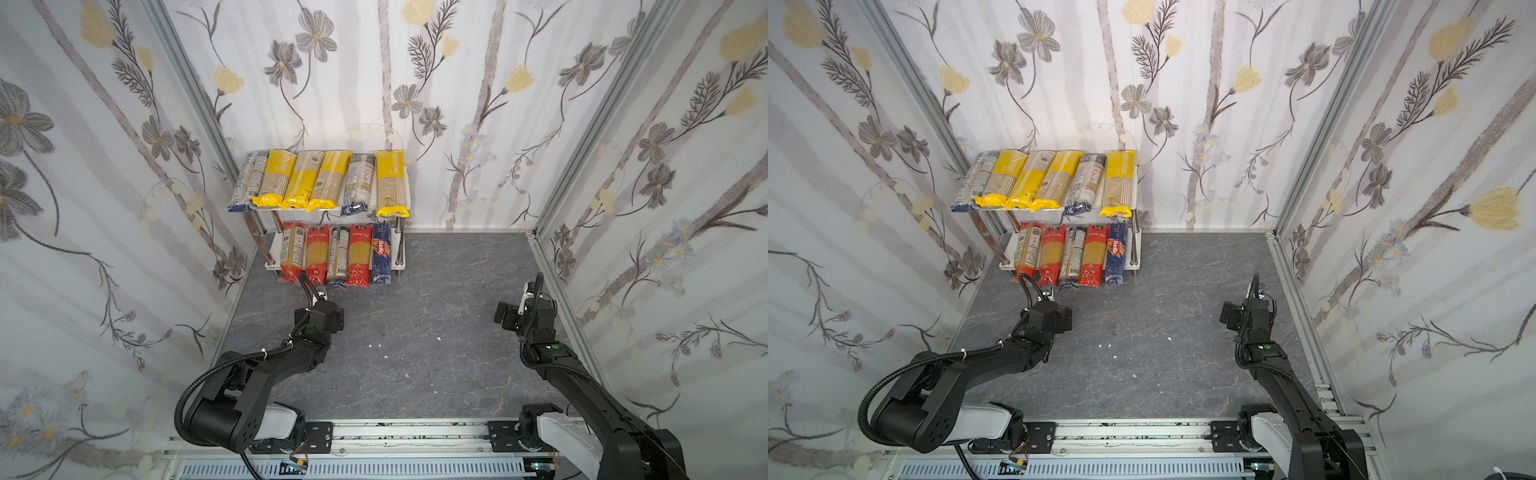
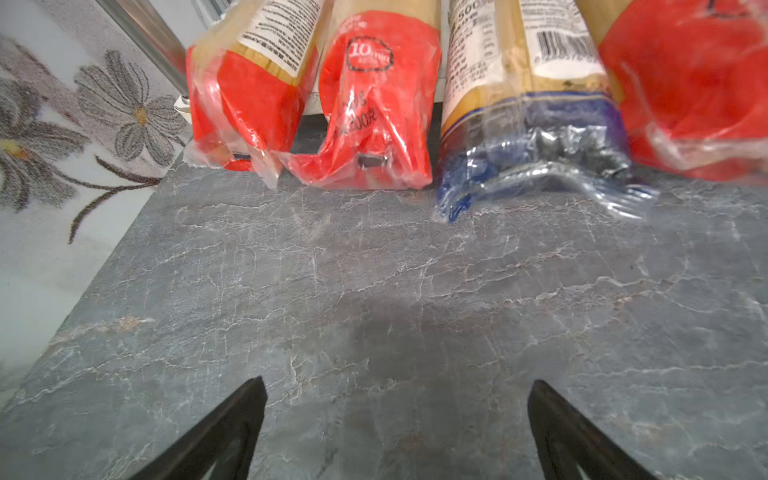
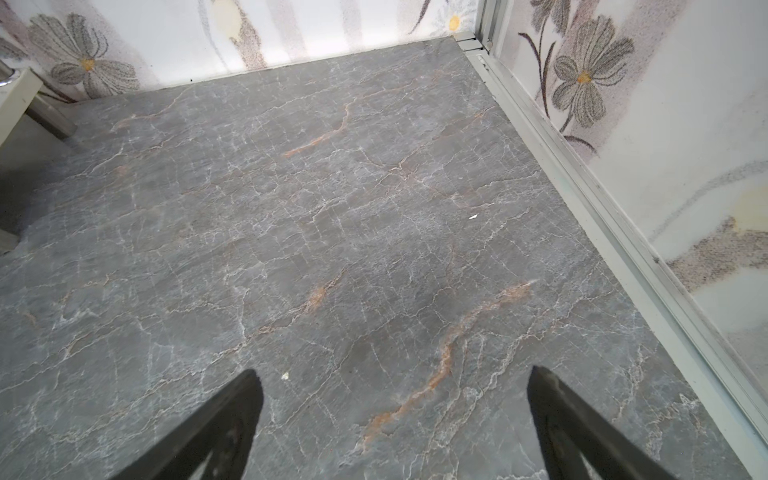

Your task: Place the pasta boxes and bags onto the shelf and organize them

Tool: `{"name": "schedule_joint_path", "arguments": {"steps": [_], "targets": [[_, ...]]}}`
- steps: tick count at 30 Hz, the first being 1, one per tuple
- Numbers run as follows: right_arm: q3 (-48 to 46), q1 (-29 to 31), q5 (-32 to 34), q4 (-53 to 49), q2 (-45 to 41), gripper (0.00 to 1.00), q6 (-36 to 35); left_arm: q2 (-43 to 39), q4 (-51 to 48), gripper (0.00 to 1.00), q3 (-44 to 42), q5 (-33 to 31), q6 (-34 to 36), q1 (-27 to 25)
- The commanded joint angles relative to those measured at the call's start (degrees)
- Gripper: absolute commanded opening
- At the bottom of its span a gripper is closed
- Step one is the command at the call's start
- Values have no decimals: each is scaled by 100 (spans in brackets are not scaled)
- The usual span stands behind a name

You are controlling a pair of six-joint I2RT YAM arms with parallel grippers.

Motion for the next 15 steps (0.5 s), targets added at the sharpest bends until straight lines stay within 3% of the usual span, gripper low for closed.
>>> {"name": "schedule_joint_path", "arguments": {"steps": [1,7,15], "targets": [[-50,-49,-176,810,135,100,-172,-321,1256,100,-297,390,210,172],[-273,-60,-511,1520,407,100,-332,-733,2506,100,-919,1026,-172,1081],[-805,-104,-433,3042,337,100,-465,-298,3664,100,-1068,977,-64,1327]]}}
